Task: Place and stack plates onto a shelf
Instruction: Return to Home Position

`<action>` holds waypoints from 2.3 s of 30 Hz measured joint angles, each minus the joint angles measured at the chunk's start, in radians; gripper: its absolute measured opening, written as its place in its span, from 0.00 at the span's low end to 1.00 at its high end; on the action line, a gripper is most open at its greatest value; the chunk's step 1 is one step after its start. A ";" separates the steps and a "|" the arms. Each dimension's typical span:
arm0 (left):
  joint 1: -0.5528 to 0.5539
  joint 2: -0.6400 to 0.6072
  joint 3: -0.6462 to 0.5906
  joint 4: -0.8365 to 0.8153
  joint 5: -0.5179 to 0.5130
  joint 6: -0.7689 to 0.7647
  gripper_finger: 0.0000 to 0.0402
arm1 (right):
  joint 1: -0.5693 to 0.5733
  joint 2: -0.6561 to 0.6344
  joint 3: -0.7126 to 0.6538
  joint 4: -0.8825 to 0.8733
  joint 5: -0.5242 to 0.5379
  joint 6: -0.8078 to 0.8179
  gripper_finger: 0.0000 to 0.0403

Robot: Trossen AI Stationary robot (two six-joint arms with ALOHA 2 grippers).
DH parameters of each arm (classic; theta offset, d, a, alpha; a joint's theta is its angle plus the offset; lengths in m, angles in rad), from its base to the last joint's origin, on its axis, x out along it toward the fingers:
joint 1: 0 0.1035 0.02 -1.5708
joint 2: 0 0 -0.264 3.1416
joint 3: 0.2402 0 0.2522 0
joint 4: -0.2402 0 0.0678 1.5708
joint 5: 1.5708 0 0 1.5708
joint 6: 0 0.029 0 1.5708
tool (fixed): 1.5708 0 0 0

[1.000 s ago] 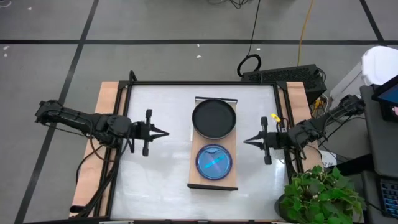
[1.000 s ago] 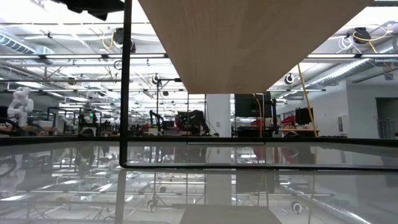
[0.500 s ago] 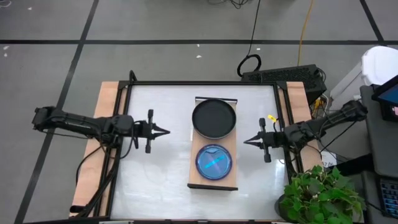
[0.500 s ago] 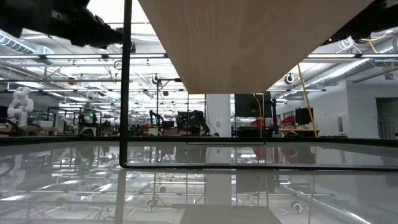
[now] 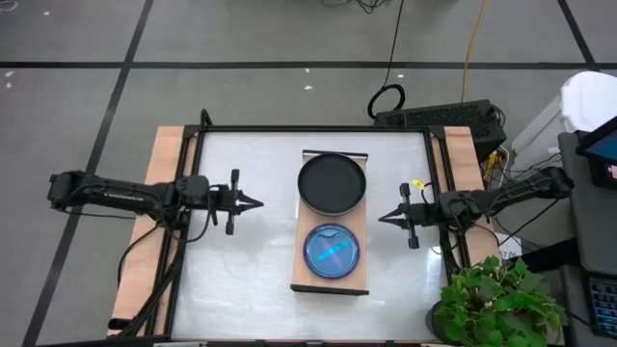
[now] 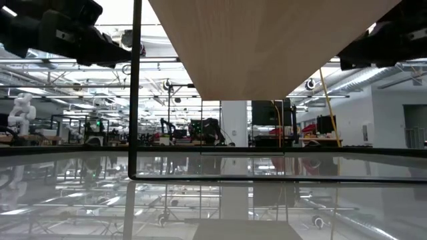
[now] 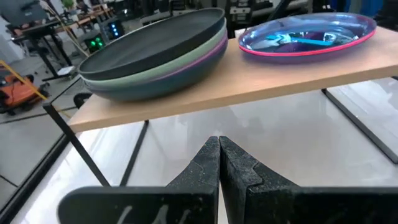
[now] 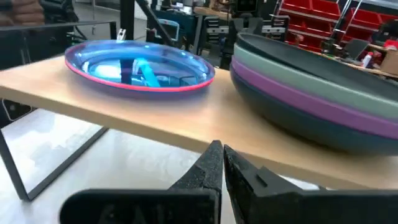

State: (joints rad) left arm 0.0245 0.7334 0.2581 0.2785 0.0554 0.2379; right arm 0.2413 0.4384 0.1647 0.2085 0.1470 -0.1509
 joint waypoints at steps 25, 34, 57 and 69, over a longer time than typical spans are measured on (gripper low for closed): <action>0.060 -0.003 -0.076 -0.022 0.101 -0.065 0.01 | -0.176 -0.004 -0.114 0.079 -0.126 0.034 0.00; 0.061 -0.082 -0.076 -0.128 0.078 -0.083 0.01 | -0.184 -0.004 -0.115 0.061 -0.126 0.022 0.00; 0.060 -0.463 -0.229 -0.139 0.049 -0.121 0.01 | -0.184 -0.030 -0.117 0.056 -0.093 -0.008 0.00; 0.050 -0.497 -0.248 -0.036 0.134 -0.148 0.01 | -0.184 -0.060 -0.118 0.056 -0.092 -0.011 0.00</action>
State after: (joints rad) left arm 0.0749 0.2367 0.0097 0.2423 0.1895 0.0901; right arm 0.0574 0.3781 0.0467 0.2646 0.0547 -0.1617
